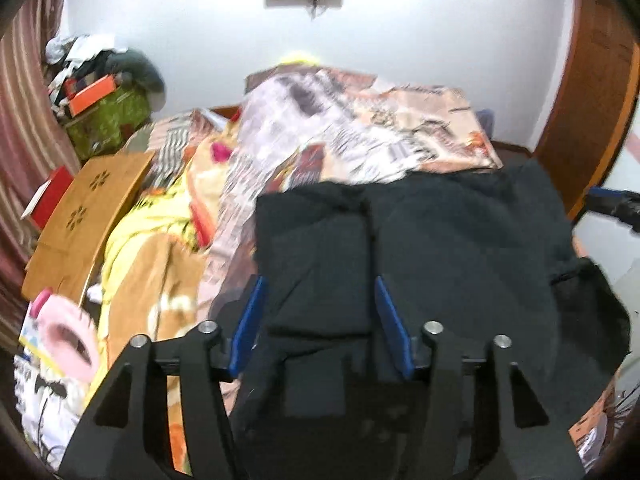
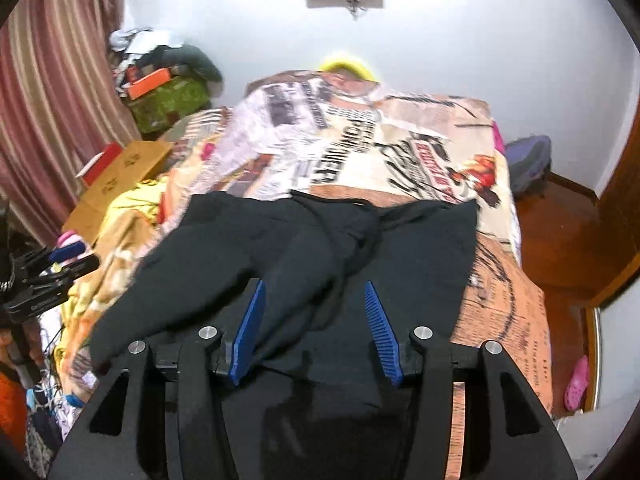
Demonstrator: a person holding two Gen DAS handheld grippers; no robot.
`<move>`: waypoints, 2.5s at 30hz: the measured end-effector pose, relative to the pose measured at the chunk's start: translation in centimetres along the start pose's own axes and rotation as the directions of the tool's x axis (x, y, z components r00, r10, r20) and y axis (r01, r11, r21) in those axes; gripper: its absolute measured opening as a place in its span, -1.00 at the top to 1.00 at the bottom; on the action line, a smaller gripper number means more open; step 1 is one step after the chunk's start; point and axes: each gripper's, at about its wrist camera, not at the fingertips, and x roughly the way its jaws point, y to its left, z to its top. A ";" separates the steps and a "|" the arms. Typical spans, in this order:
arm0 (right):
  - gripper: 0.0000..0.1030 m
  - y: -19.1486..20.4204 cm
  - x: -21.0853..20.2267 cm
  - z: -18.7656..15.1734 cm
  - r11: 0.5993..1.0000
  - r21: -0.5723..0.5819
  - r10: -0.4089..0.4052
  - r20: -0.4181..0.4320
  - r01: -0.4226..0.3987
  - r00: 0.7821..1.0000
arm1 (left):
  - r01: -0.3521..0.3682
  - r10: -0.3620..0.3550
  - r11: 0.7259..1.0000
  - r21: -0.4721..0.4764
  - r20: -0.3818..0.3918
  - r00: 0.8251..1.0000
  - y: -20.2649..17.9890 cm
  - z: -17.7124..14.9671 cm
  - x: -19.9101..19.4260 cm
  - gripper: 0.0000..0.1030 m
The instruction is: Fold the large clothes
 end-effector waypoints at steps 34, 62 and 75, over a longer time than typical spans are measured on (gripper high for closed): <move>-0.67 5.2 5.8 -8.1 0.989 -0.149 -0.013 -0.163 -0.011 0.986 | 0.010 -0.008 1.000 0.015 -0.137 0.990 -2.8 -5.0 3.9 -0.24; -0.66 -8.3 -4.3 -12.7 0.959 0.169 -0.194 -0.194 0.228 0.962 | -0.072 -0.072 0.945 -0.320 -0.417 0.906 12.7 -17.7 5.2 -0.25; -0.61 -9.1 -2.6 -16.7 0.942 0.301 -0.065 -0.274 0.149 0.960 | -0.010 -0.209 0.872 -0.489 -0.389 0.897 13.4 -18.4 7.9 -0.37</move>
